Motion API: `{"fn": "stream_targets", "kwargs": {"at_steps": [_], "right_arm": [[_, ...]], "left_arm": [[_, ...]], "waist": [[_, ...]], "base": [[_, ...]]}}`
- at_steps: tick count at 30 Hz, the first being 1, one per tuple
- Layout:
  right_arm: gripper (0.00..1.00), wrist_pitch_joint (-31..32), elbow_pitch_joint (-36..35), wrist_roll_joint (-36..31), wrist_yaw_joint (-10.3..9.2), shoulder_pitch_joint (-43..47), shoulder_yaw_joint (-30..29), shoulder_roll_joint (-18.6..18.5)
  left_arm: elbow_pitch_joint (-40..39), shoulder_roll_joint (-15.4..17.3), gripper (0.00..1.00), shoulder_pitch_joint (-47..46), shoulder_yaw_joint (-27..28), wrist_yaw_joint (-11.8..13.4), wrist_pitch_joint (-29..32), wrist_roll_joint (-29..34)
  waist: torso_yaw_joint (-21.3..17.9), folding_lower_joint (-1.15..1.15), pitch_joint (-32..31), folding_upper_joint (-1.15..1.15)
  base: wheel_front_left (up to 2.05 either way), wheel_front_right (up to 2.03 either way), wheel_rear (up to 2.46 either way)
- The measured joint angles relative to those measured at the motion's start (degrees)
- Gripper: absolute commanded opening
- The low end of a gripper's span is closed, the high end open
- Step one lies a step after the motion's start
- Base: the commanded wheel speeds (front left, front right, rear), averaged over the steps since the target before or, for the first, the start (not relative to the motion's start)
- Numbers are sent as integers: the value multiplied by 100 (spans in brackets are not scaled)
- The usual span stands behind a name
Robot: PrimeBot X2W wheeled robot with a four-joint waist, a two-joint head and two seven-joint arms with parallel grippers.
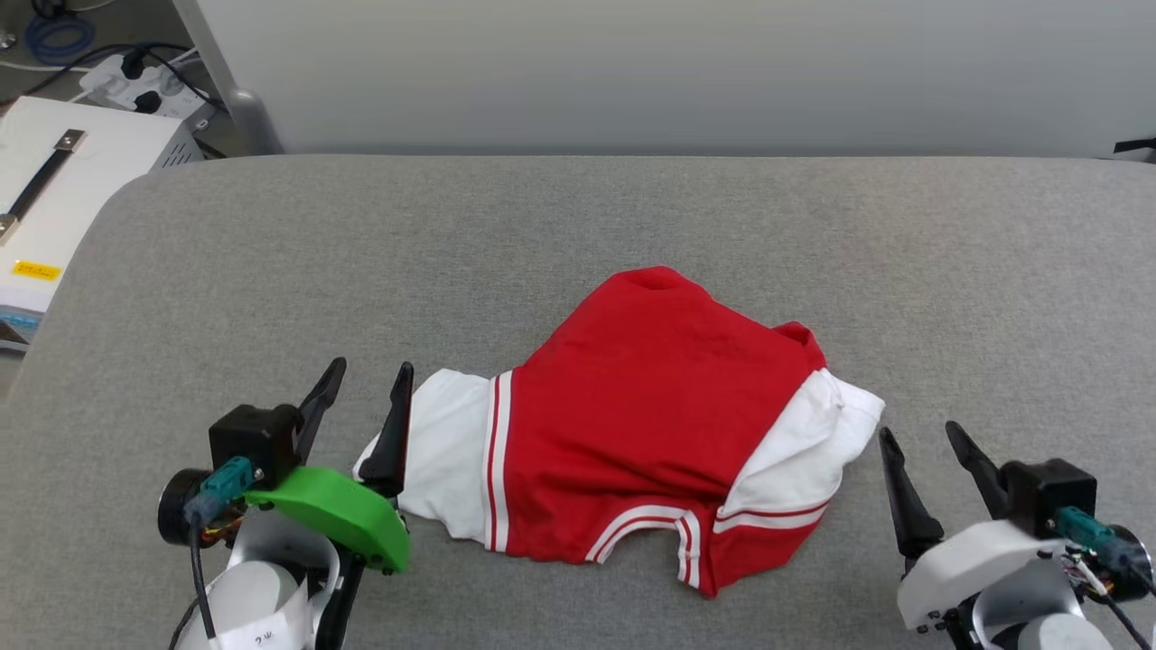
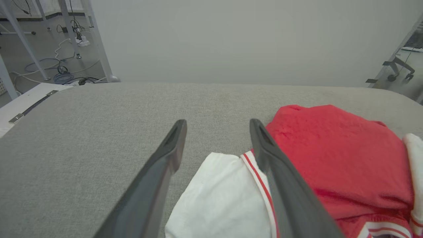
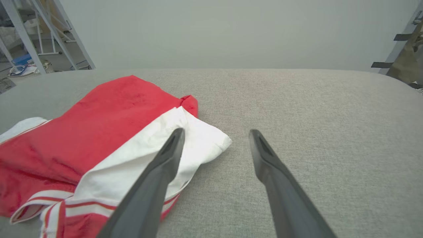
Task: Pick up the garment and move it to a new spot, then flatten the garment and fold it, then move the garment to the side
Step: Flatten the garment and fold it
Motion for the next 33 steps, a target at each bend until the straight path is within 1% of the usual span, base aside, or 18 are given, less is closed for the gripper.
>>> {"fn": "stream_targets", "kwargs": {"at_steps": [3, 5, 7, 11, 17, 21, 26, 32, 33], "right_arm": [[100, 749, -165, 338, 0, -179, 280, -309], [100, 1265, -241, 609, -1, -316, 397, -495], [100, 1868, -312, 979, -1, -466, 454, -621], [100, 2927, -413, 1414, -1, -718, 485, -726], [100, 4244, -434, 1556, -1, -930, 307, -736], [100, 4649, -407, 1523, -1, -1023, 244, -705], [100, 4786, -307, 1386, -1, -1144, 155, -632], [100, 4844, -157, 1301, -1, -1244, 202, -579], [78, 4843, -145, 1300, -1, -1245, 205, -575]], "left_arm": [[45, -24, 100, -5, -45, -32, -470, 101], [110, -59, 100, -5, -78, -48, -637, 137], [235, -89, 100, -5, -146, -54, -677, 148], [391, -134, 100, -4, -226, -55, -688, 194], [486, -152, 100, -10, -260, -56, -758, 193], [525, -155, 100, -69, -279, -71, -784, 194], [548, -165, 100, -154, -305, -71, -791, 193], [580, -166, 100, -197, -338, -71, -803, 193], [583, -166, 100, -207, -342, -71, -808, 192]], "waist": [[101, 0, -26, 0], [168, 0, -32, 0], [244, 0, -29, 0], [370, 0, -7, 0], [550, 0, 61, 0], [637, 0, 128, 0], [731, 0, 241, 0], [809, 0, 360, 0], [820, 0, 375, 0]], "base": [[0, 0, 0], [0, 0, 0], [0, 0, 0], [0, 0, 0], [0, 0, 0], [0, 0, 0], [0, 0, 0], [0, 0, 0], [0, 0, 0]]}}
